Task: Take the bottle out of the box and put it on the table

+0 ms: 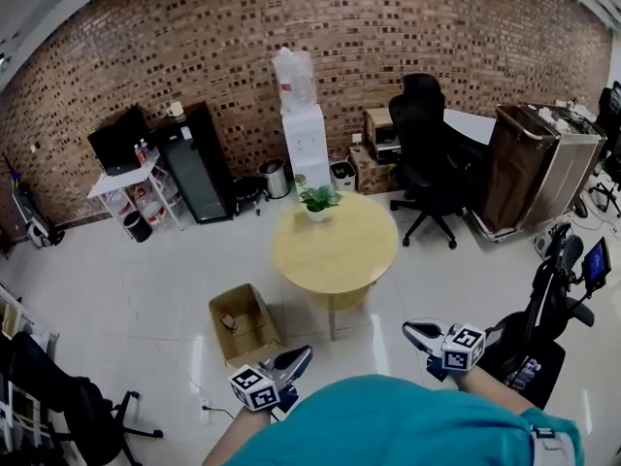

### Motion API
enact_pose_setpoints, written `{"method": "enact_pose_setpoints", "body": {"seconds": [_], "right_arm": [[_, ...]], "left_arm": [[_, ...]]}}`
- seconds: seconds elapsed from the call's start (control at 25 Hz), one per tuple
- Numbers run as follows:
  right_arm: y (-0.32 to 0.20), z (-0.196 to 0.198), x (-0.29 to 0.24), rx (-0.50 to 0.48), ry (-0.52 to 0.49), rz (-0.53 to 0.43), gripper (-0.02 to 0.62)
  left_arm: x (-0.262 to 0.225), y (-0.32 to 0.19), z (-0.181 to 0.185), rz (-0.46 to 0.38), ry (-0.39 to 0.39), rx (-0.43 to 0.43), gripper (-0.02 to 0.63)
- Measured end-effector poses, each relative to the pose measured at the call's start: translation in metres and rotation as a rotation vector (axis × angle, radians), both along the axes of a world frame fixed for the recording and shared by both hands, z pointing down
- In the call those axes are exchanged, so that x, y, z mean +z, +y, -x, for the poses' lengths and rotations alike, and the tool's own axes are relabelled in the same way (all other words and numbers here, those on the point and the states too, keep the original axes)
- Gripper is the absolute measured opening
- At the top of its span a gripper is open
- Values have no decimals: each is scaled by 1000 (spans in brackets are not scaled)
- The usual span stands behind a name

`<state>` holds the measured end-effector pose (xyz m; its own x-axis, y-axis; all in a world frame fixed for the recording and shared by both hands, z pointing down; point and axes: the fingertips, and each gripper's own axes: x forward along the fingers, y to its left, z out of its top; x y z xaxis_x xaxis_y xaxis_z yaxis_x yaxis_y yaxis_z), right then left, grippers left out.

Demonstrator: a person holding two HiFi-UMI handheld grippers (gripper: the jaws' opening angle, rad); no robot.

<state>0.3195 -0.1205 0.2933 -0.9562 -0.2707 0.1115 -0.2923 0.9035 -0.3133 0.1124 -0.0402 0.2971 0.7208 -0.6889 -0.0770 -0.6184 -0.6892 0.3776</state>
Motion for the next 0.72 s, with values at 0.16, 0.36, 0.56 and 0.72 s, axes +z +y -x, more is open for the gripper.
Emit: {"method": "enact_pose_setpoints", "body": {"seconds": [0.16,0.36,0.56,0.72], "right_arm": [[-15,53,-6,27,10,3,3],[-35,94,3,27,33,21,5],[-99,87,32,-8,16,36,6],[-166,87,54,-91,-4,27,8]], "left_arm": [[0,-14,64,-1,1,4,0],[14,-30,108,15,19,-14,0],[44,-72,97,51,-6,-59,0],[57,-123,89,61,-41,-139,0]]}}
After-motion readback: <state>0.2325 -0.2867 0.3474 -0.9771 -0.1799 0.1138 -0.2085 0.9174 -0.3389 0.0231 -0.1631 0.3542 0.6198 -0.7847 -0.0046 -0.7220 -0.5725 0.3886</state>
